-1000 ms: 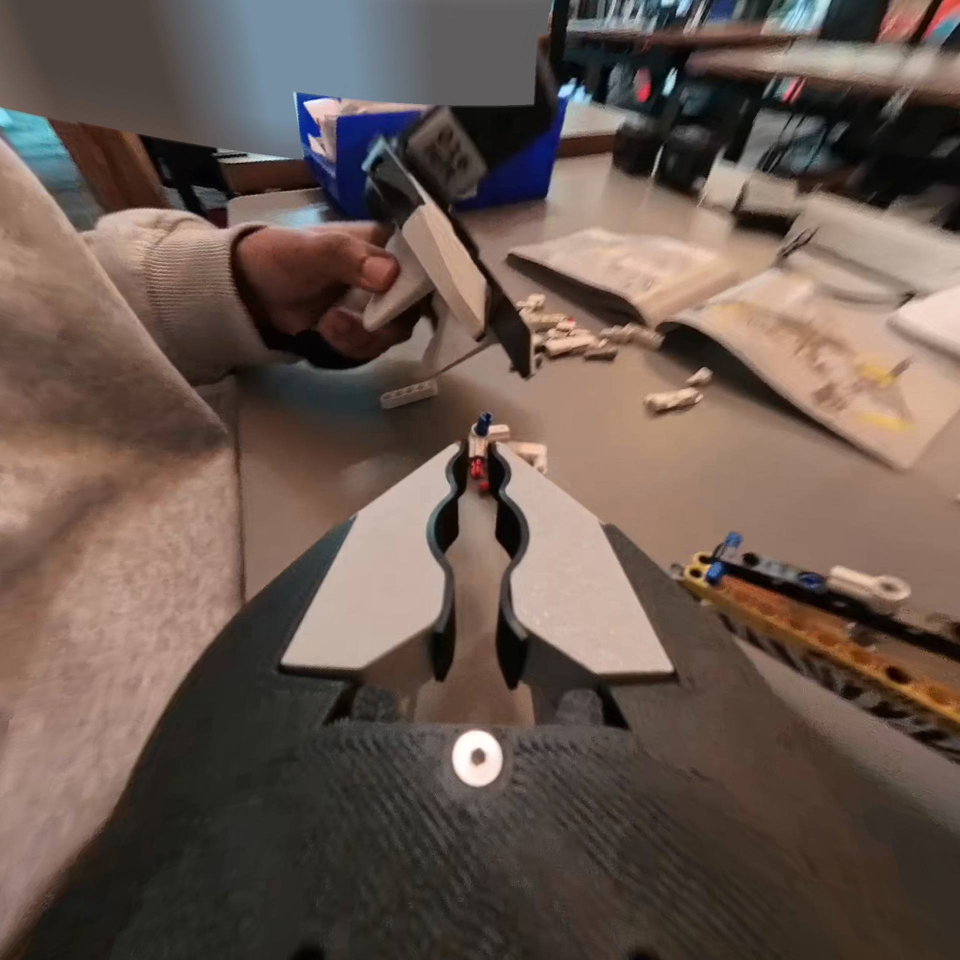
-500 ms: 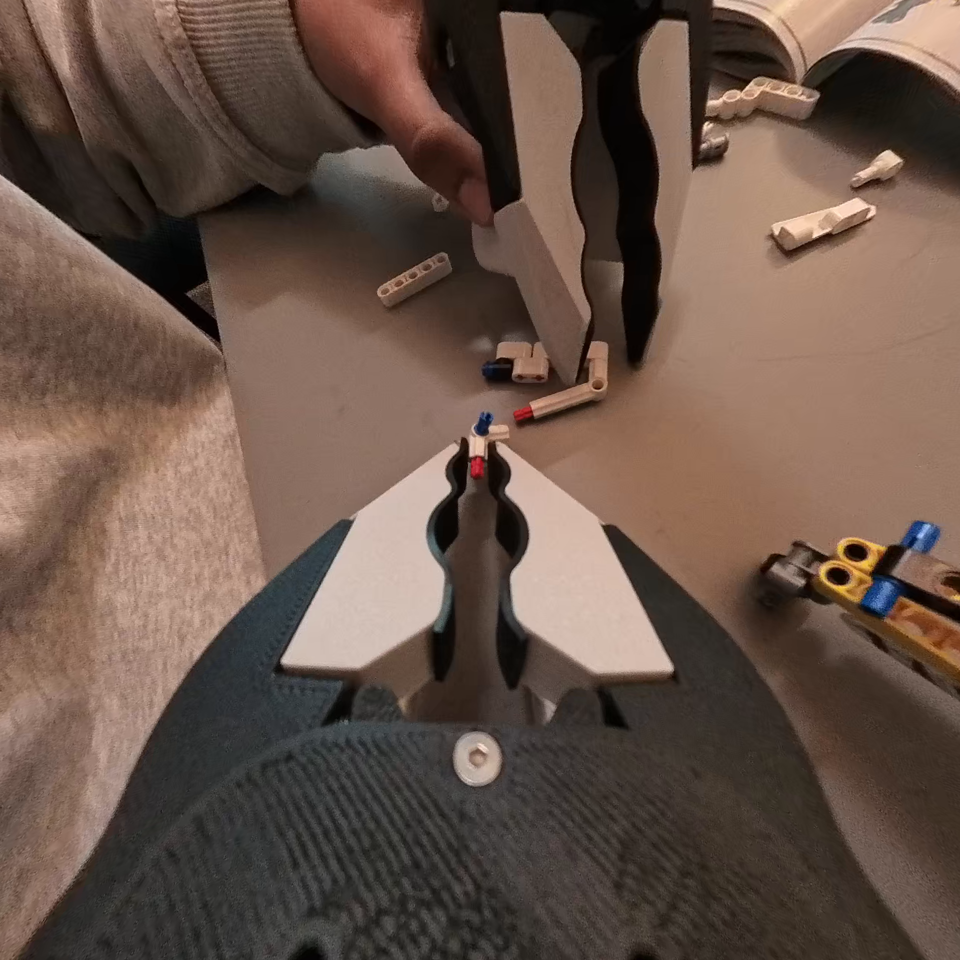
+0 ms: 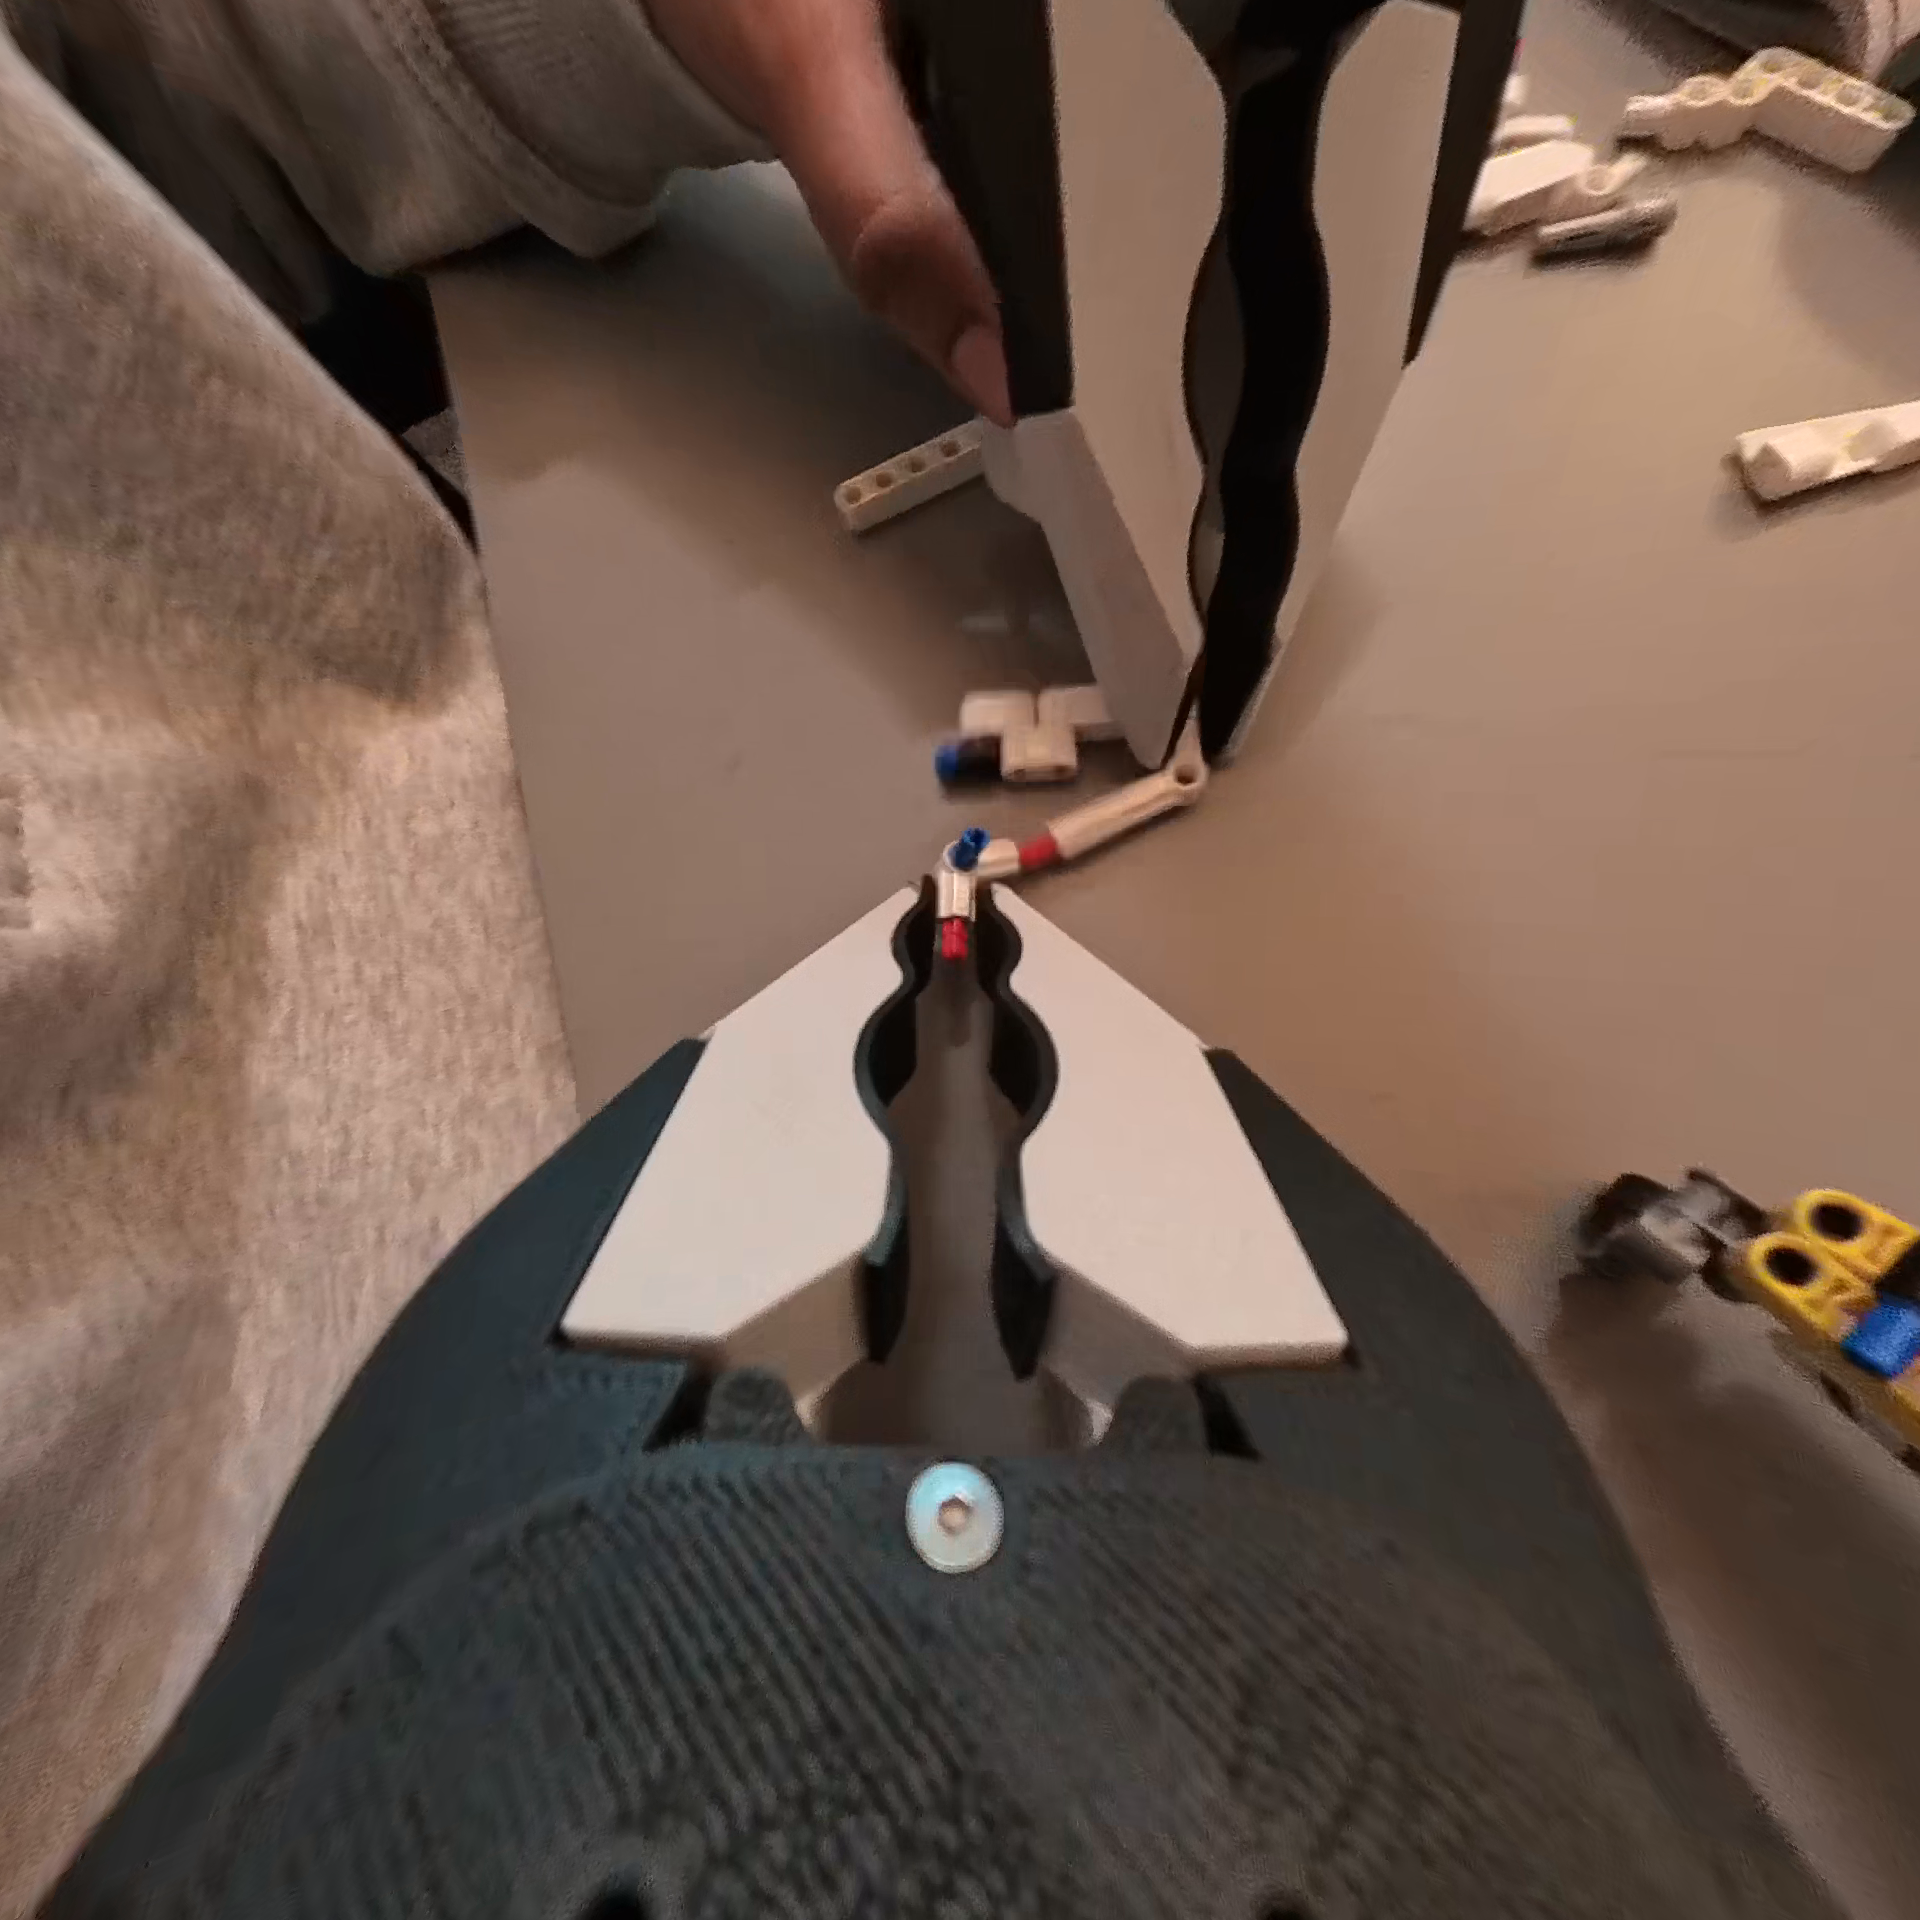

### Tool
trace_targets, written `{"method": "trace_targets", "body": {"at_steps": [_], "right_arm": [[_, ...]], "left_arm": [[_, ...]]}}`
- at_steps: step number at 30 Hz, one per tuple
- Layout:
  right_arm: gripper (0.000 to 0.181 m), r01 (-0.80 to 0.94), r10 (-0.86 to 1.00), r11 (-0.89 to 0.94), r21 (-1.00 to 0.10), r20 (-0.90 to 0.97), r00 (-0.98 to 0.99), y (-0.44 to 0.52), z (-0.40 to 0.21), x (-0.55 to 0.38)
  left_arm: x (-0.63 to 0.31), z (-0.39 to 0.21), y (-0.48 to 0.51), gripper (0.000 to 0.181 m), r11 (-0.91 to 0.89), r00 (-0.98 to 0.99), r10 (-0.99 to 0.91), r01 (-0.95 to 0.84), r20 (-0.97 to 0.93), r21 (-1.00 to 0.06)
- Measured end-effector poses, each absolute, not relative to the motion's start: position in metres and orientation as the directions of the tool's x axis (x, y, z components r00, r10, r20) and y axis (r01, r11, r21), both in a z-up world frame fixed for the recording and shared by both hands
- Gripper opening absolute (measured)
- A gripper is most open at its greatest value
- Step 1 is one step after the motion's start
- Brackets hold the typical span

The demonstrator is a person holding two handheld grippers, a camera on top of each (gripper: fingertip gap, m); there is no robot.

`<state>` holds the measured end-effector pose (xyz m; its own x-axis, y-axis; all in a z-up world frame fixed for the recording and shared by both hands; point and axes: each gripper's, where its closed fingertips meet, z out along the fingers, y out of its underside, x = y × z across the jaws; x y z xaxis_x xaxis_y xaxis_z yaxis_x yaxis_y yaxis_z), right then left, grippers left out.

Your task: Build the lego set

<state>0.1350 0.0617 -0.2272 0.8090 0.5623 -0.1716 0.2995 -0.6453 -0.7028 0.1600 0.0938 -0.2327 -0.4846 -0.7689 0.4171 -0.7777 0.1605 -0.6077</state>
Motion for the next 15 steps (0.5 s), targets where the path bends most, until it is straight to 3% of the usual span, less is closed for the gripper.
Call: {"method": "trace_targets", "body": {"at_steps": [5,15], "right_arm": [[0.006,0.346,0.615,-0.614,-0.710,-0.154,0.774,0.040,-0.228,0.123],[0.006,0.378,0.673,-0.518,-0.767,-0.092,0.734,-0.021,-0.227,0.099]], "left_arm": [[0.147,-0.231,0.073,0.007,0.083,-0.459,-0.738,-0.790,0.495,-0.607],[0.127,-0.232,0.017,0.007,0.123,-0.488,-0.774,-0.741,0.404,-0.660]]}}
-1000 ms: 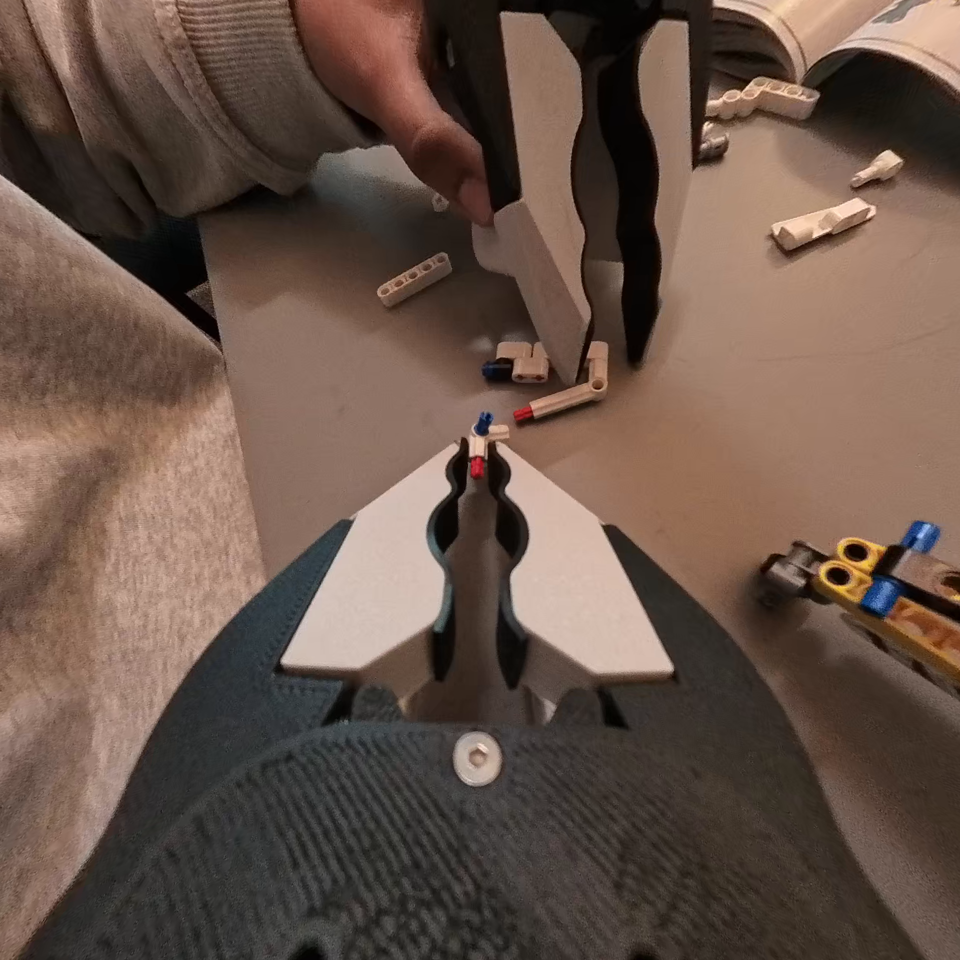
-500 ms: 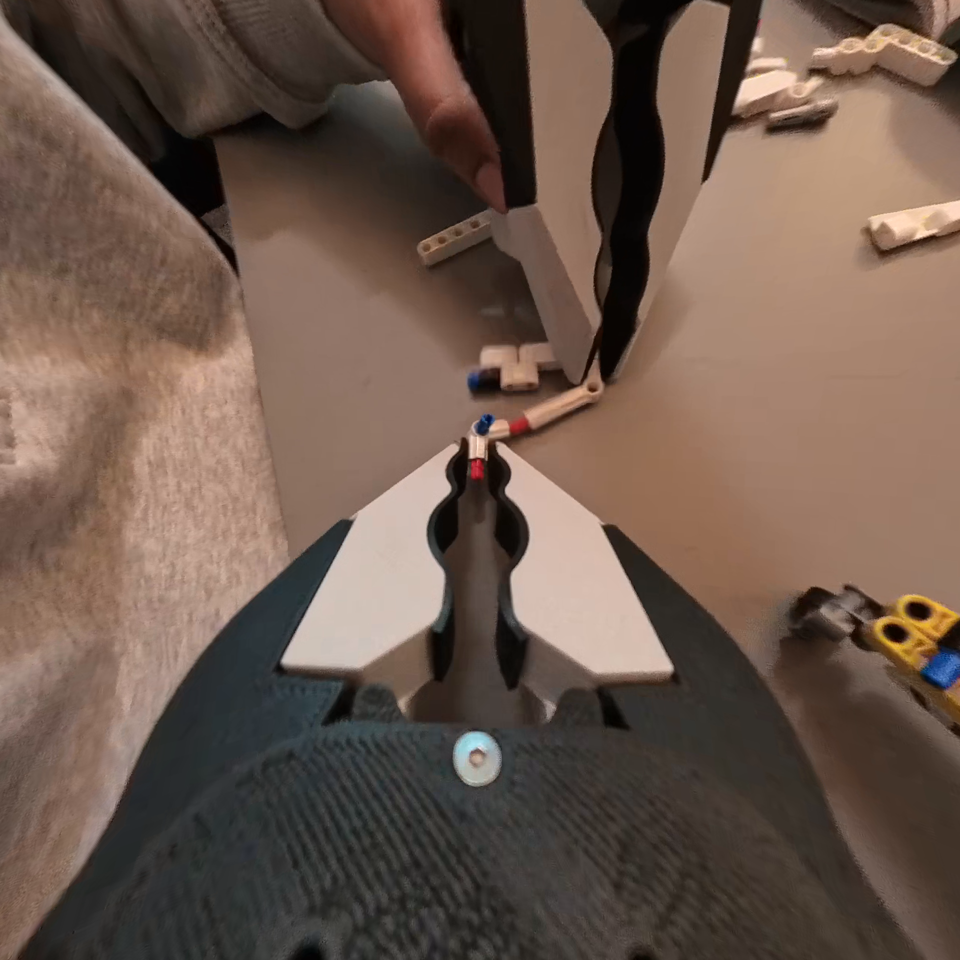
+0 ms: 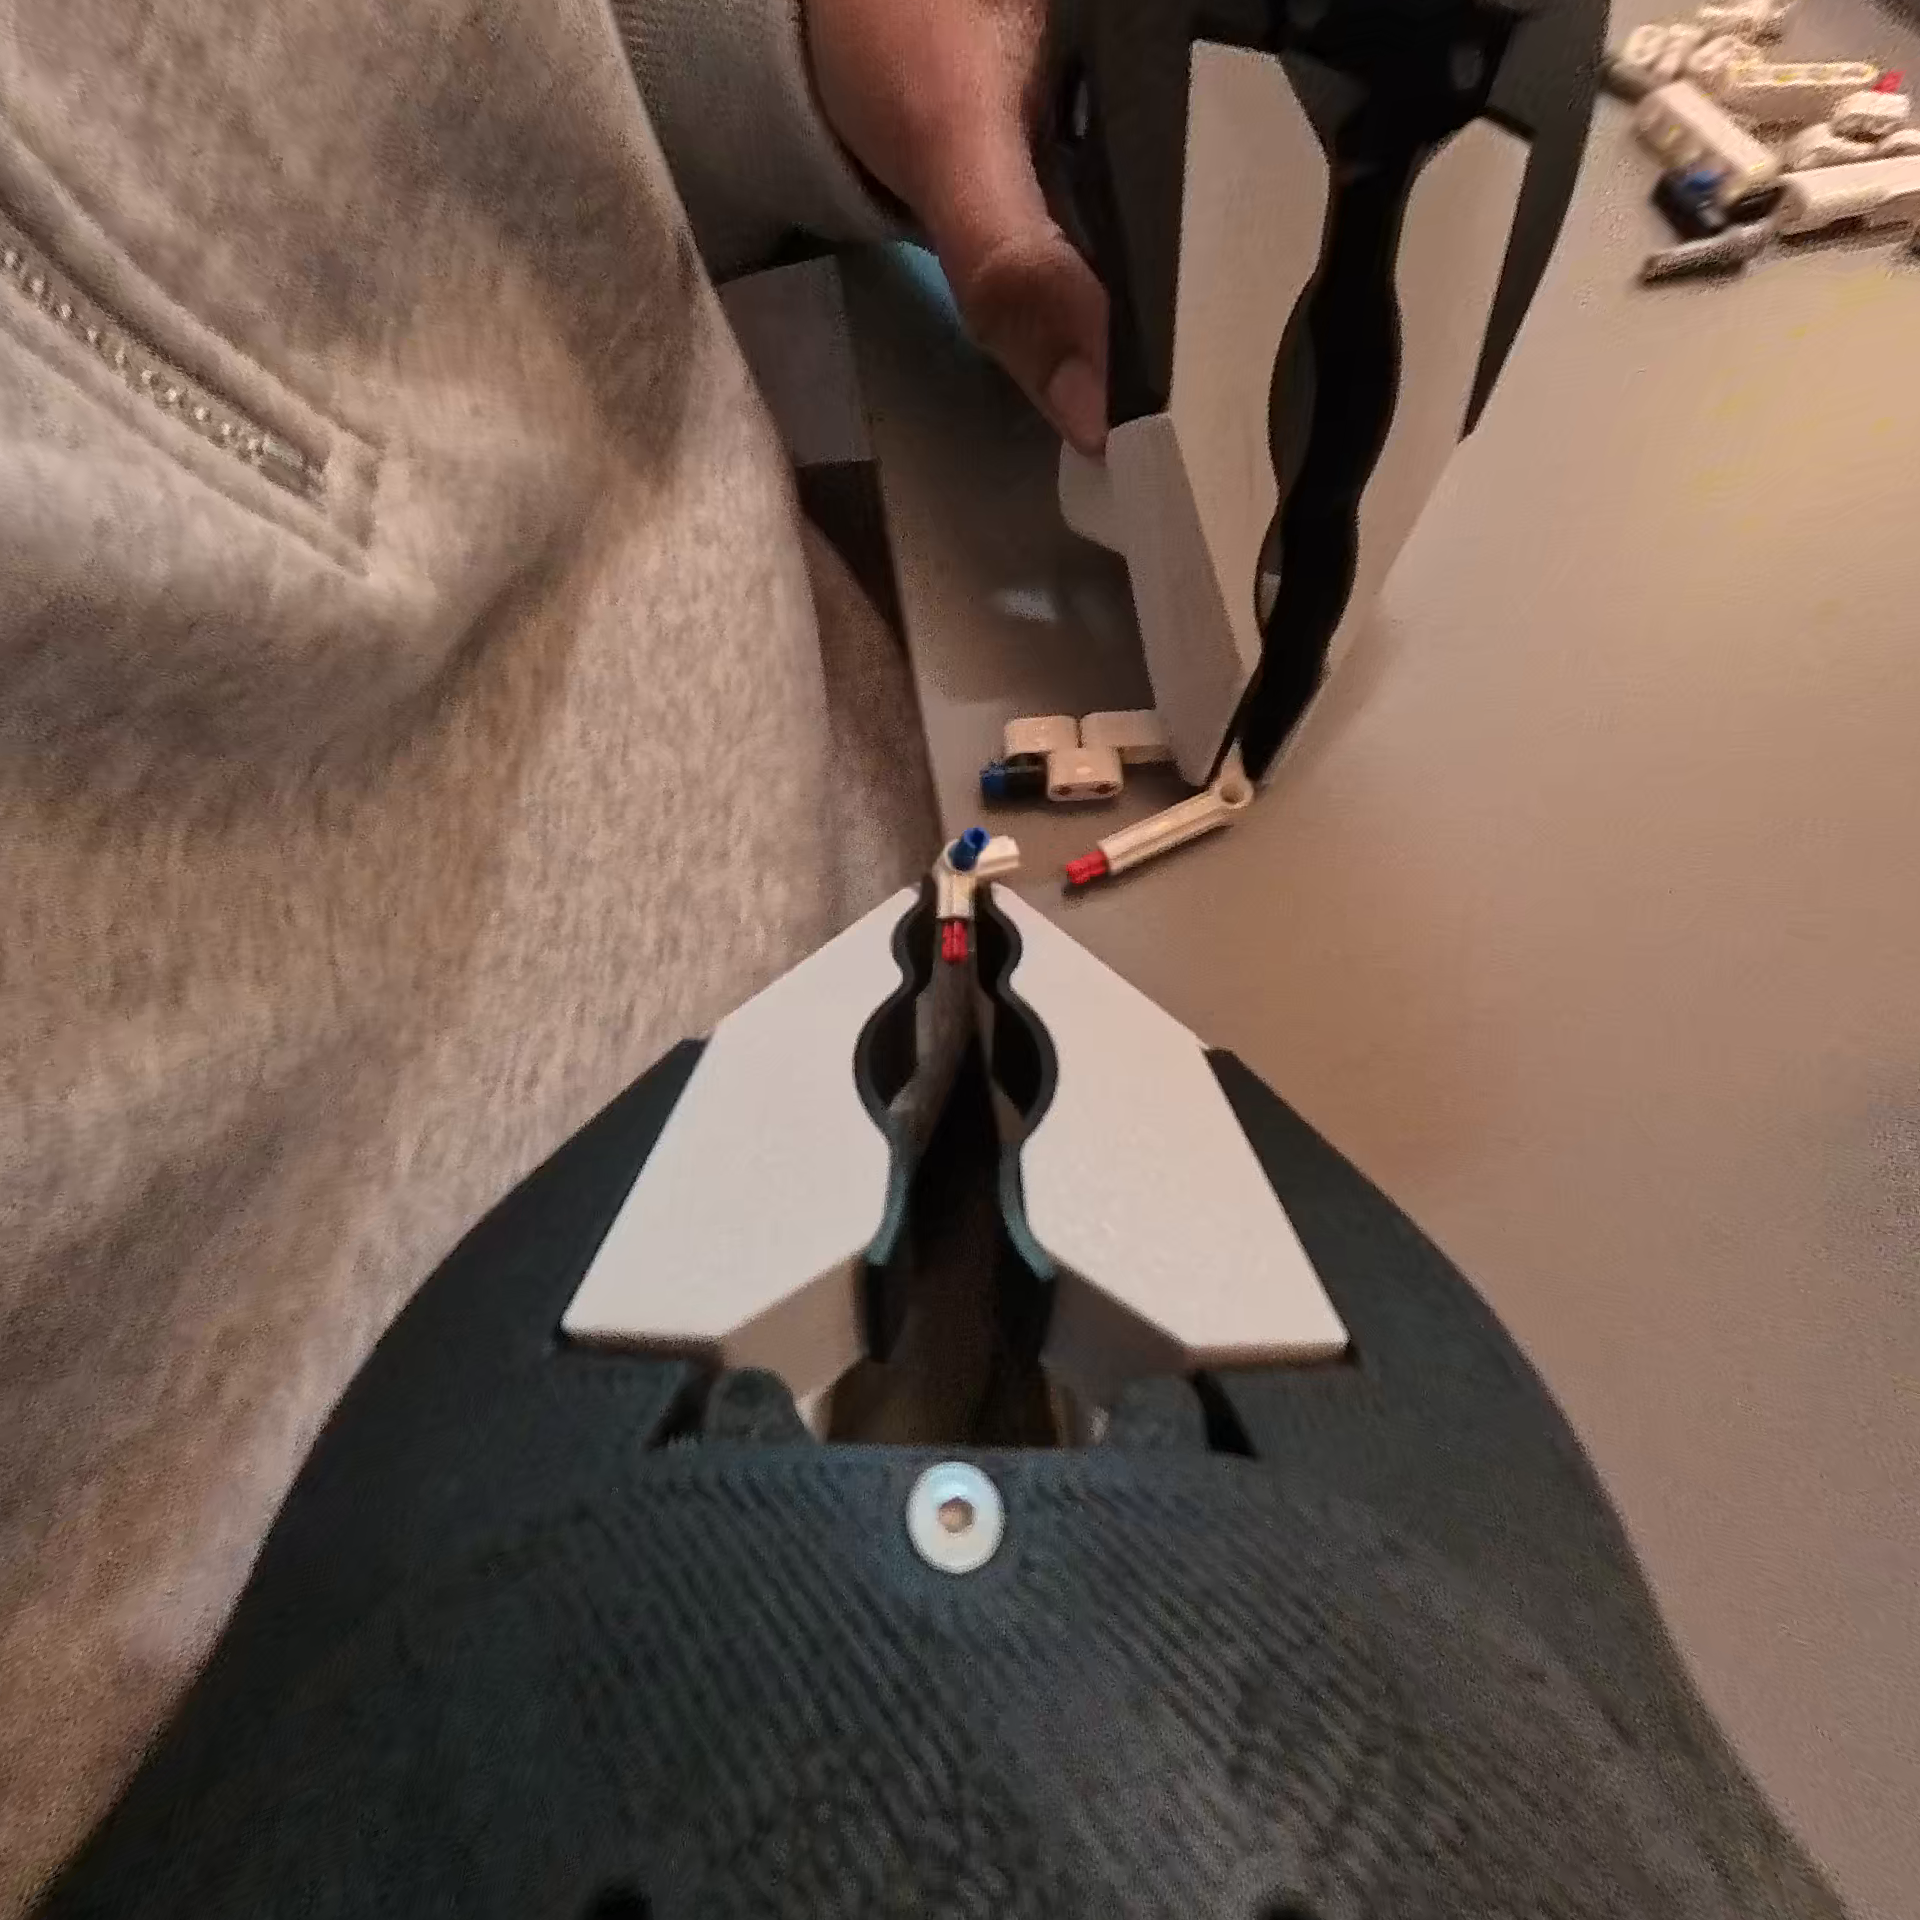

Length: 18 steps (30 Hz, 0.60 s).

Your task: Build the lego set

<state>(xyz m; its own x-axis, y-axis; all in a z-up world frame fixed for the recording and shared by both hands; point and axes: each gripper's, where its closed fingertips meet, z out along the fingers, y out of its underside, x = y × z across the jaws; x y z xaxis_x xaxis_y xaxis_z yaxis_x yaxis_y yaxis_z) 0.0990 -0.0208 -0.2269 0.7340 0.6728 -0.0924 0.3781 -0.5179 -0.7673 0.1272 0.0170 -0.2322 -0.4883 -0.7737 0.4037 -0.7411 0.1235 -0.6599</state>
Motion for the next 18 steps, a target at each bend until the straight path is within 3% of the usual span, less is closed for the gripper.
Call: {"method": "trace_targets", "body": {"at_steps": [5,18], "right_arm": [[0.006,0.446,0.671,-0.475,-0.758,0.016,0.741,-0.047,-0.238,0.099],[0.006,0.402,0.644,-0.363,-0.840,0.086,0.761,-0.050,-0.232,0.102]], "left_arm": [[0.120,-0.233,-0.004,0.007,0.138,-0.483,-0.799,-0.727,0.358,-0.673],[0.119,-0.233,-0.018,0.007,0.202,-0.524,-0.773,-0.738,0.357,-0.644]]}}
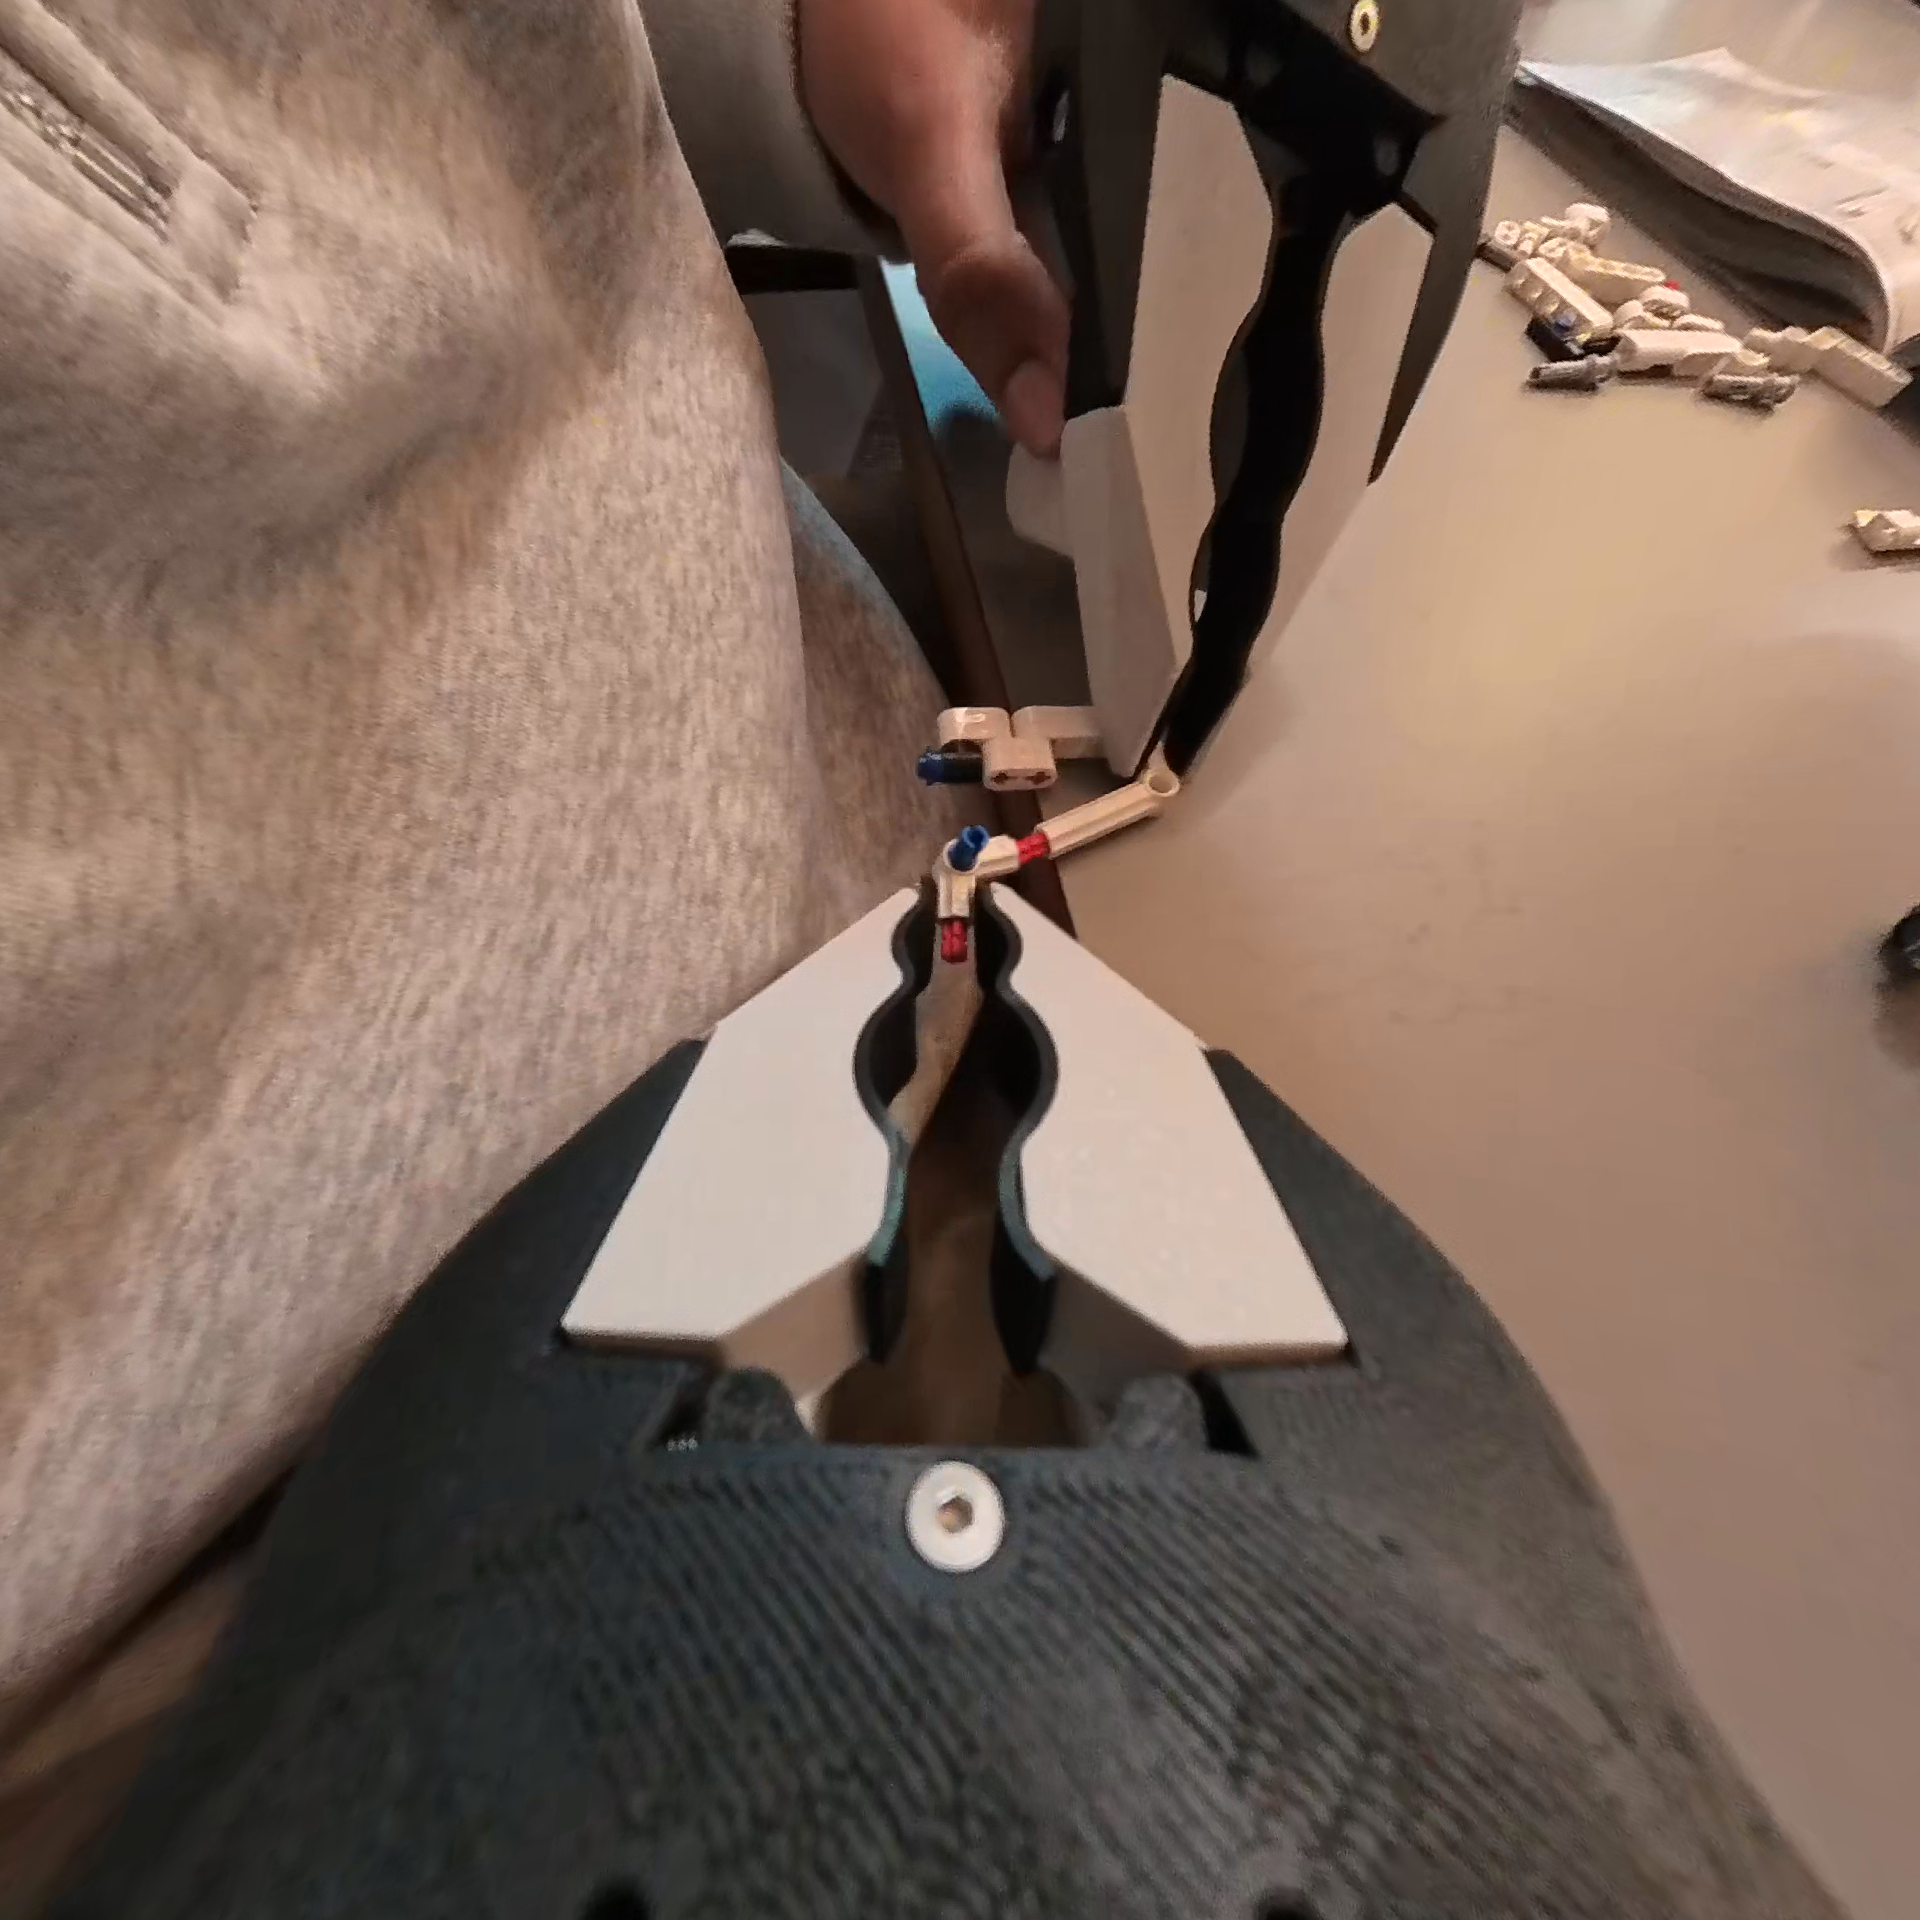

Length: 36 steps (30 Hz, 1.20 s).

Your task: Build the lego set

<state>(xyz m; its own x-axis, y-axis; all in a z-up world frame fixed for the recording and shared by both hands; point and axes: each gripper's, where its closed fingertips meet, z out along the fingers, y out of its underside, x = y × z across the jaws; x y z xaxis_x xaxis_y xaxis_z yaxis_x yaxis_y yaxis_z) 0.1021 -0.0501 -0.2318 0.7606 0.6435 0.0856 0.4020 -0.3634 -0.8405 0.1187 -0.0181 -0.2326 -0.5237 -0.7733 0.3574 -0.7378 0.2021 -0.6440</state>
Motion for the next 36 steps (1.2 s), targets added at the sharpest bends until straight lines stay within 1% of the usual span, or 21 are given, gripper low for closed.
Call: {"method": "trace_targets", "body": {"at_steps": [4,15,22,28,32,36], "right_arm": [[0.006,0.403,0.660,-0.352,-0.845,0.081,0.747,-0.0491,-0.2316,0.1034],[0.006,0.476,0.674,-0.266,-0.838,0.192,0.713,-0.0479,-0.2334,0.1044],[0.006,0.497,0.656,-0.266,-0.826,0.222,0.721,-0.0453,-0.2343,0.1077],[0.006,0.482,0.662,-0.291,-0.827,0.190,0.725,-0.0456,-0.2345,0.1069],[0.005,0.461,0.687,-0.314,-0.830,0.137,0.714,-0.0467,-0.2331,0.1012],[0.006,0.447,0.687,-0.331,-0.831,0.113,0.718,-0.0451,-0.2319,0.0982]], "left_arm": [[0.1196,-0.2325,-0.0179,0.007,0.202,-0.531,-0.763,-0.738,0.368,-0.644],[0.1196,-0.2327,-0.0175,0.007,0.229,-0.552,-0.752,-0.732,0.361,-0.642],[0.1217,-0.2332,-0.0146,0.007,0.226,-0.534,-0.774,-0.735,0.339,-0.639],[0.1217,-0.2333,-0.0149,0.007,0.234,-0.534,-0.780,-0.733,0.327,-0.639],[0.1213,-0.2337,-0.0172,0.007,0.266,-0.558,-0.771,-0.720,0.308,-0.641],[0.1222,-0.2336,-0.0174,0.007,0.247,-0.548,-0.771,-0.726,0.324,-0.642]]}}
